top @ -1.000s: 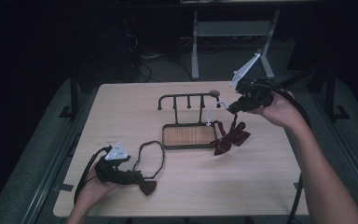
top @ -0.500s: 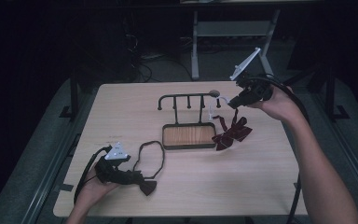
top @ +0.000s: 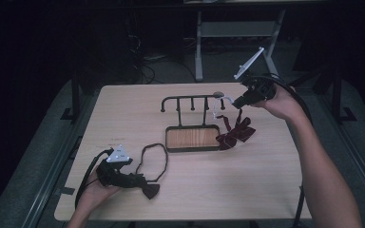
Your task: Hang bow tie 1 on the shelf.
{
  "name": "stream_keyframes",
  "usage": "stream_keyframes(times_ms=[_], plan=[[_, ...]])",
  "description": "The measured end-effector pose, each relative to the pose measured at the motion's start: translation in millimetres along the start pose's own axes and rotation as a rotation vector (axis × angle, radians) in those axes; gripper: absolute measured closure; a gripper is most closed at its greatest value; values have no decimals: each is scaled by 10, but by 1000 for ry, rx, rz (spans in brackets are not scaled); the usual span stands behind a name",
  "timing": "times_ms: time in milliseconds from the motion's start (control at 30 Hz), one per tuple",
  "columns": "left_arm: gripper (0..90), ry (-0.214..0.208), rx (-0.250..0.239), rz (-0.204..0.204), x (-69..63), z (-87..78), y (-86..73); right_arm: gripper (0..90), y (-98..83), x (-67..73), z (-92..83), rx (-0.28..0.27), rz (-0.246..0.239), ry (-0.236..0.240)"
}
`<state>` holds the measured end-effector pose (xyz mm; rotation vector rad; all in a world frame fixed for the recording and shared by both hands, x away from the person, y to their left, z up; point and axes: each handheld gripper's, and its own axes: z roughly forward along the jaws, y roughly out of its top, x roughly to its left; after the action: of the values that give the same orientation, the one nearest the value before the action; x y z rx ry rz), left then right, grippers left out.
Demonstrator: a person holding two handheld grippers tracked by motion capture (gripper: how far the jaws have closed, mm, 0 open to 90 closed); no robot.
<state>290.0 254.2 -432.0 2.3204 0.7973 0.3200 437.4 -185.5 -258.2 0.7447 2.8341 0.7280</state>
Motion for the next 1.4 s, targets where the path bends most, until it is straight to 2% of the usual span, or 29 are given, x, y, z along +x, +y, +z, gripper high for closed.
stream_keyframes(times_ms=[467, 1400], plan=[[284, -4, 6, 7, -3, 4, 6, 872, -58, -79, 82, 9, 37, 13], [283, -6, 9, 9, -3, 3, -1, 870, -75, -160, 201, 28, 62, 24]])
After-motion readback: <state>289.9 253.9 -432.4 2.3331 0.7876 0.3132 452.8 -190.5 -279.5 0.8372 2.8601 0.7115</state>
